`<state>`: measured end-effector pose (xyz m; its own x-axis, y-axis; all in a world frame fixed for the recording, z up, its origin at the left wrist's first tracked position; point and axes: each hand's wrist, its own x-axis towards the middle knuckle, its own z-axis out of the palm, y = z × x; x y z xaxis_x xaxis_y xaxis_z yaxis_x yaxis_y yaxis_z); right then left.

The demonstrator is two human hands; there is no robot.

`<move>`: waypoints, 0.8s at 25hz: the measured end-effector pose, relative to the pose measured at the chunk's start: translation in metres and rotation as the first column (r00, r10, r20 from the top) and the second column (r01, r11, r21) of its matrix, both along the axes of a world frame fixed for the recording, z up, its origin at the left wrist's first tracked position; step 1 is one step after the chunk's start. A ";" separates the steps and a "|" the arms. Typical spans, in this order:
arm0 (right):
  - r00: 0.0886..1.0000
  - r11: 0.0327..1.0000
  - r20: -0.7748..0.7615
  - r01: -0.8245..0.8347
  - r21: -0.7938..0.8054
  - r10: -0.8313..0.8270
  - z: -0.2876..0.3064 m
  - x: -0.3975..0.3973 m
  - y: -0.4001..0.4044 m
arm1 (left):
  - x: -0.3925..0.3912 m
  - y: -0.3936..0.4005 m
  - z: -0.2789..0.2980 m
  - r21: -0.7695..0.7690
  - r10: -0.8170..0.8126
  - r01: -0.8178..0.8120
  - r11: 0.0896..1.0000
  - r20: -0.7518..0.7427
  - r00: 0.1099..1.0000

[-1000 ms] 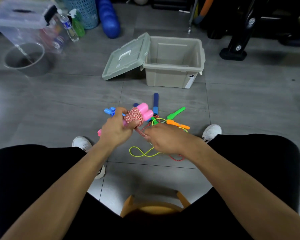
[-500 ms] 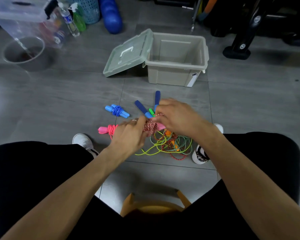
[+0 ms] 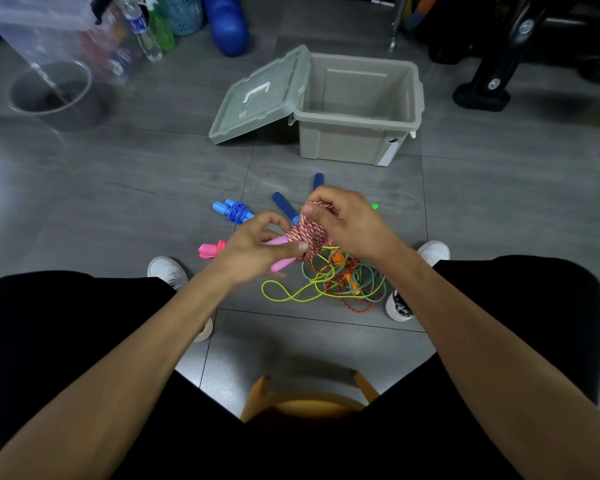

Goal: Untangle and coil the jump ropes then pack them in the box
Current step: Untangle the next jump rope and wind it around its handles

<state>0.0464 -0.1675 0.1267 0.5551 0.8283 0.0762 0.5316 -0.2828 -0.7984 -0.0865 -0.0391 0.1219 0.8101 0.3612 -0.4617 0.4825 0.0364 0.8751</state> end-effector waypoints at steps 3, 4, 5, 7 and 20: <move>0.997 0.999 0.075 -0.034 -0.005 0.034 -0.004 -0.003 0.002 | -0.002 -0.002 0.001 -0.102 -0.086 0.072 0.992 -0.141 0.986; 0.995 0.999 0.087 -0.049 -0.019 0.050 -0.004 -0.003 0.002 | -0.001 -0.001 0.002 -0.033 -0.108 0.104 0.994 -0.163 0.981; 0.992 0.997 0.102 -0.065 -0.029 0.068 -0.003 -0.003 0.001 | 0.000 0.002 0.000 0.047 -0.135 0.146 0.988 -0.181 0.974; 0.986 0.993 0.127 -0.098 -0.064 0.106 -0.002 -0.003 0.000 | 0.002 0.004 -0.001 0.177 -0.196 0.239 0.955 -0.231 0.953; 0.986 0.986 0.042 -0.166 0.031 0.164 -0.010 0.003 0.000 | -0.001 -0.008 0.006 -0.272 0.117 -0.151 0.951 -0.137 0.984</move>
